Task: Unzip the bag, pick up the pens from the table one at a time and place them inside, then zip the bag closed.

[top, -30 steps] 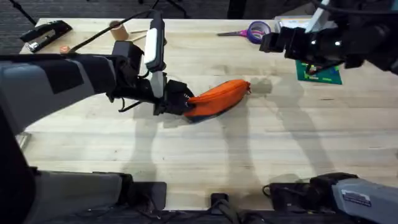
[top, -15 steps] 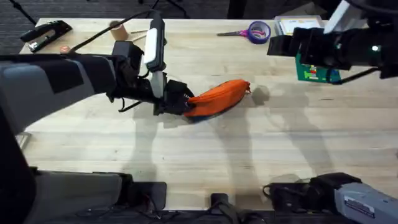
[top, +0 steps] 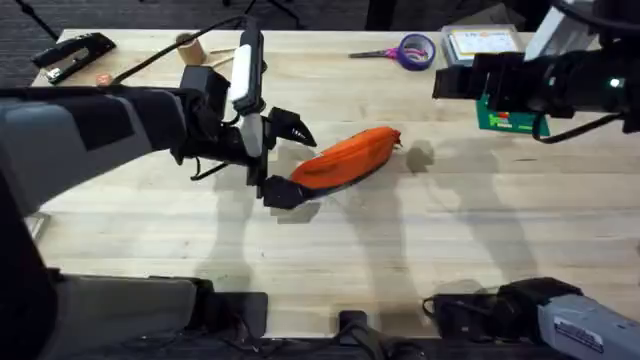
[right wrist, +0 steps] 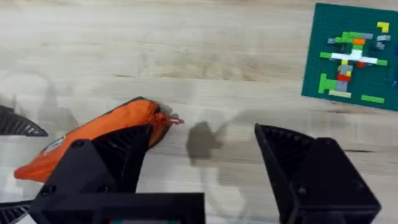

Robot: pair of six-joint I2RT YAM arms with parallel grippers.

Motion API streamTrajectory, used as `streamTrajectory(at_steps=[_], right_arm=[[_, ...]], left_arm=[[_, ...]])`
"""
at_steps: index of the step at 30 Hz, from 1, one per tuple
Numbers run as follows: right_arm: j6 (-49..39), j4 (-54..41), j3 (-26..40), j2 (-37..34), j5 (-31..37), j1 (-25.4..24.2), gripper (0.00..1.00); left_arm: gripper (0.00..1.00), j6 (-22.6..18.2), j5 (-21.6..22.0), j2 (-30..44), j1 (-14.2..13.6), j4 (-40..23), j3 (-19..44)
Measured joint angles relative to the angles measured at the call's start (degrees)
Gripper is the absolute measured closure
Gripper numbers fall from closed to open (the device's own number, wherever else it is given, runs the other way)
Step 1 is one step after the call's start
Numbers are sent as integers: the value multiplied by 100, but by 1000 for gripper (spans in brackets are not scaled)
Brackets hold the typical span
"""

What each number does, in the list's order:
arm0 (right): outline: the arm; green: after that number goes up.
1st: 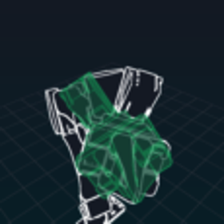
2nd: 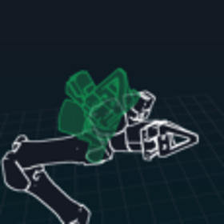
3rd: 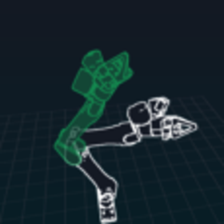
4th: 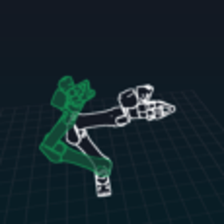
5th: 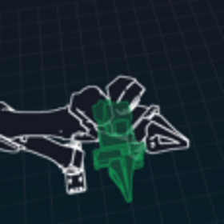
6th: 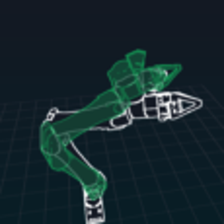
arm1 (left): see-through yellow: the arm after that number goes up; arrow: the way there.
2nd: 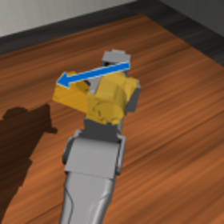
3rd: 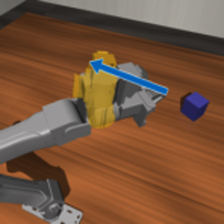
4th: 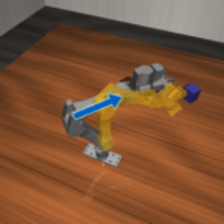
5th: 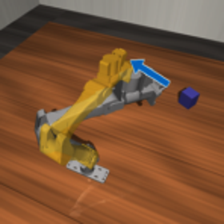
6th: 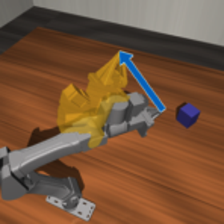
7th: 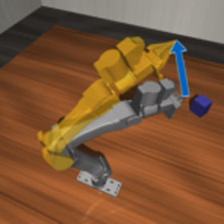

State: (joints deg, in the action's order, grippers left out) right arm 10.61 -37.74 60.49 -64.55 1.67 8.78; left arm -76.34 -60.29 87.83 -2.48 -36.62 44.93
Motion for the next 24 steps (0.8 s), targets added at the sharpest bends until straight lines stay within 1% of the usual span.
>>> streamTrajectory(at_steps=[8,10,11,15,19,21,22,24], right_arm=[[-404,-94,0,139,-1,0,4],[-554,-147,0,274,0,0,4],[-637,-183,0,357,0,0,4],[-823,-365,0,594,0,0,4],[-904,-496,0,728,0,0,4],[-924,-524,0,782,0,0,4],[-940,-636,0,889,0,0,4],[-942,-737,0,966,0,0,4]], left_arm=[[5,14,23,-17,0,-2,32],[5,139,99,-100,0,-2,97],[5,267,161,-191,0,-2,144],[6,943,388,-639,0,-2,352],[6,1777,674,-1109,0,0,519],[6,2126,836,-1331,0,-1,538],[6,2729,1149,-1725,0,-4,538],[6,3167,1395,-2009,0,-7,538]])
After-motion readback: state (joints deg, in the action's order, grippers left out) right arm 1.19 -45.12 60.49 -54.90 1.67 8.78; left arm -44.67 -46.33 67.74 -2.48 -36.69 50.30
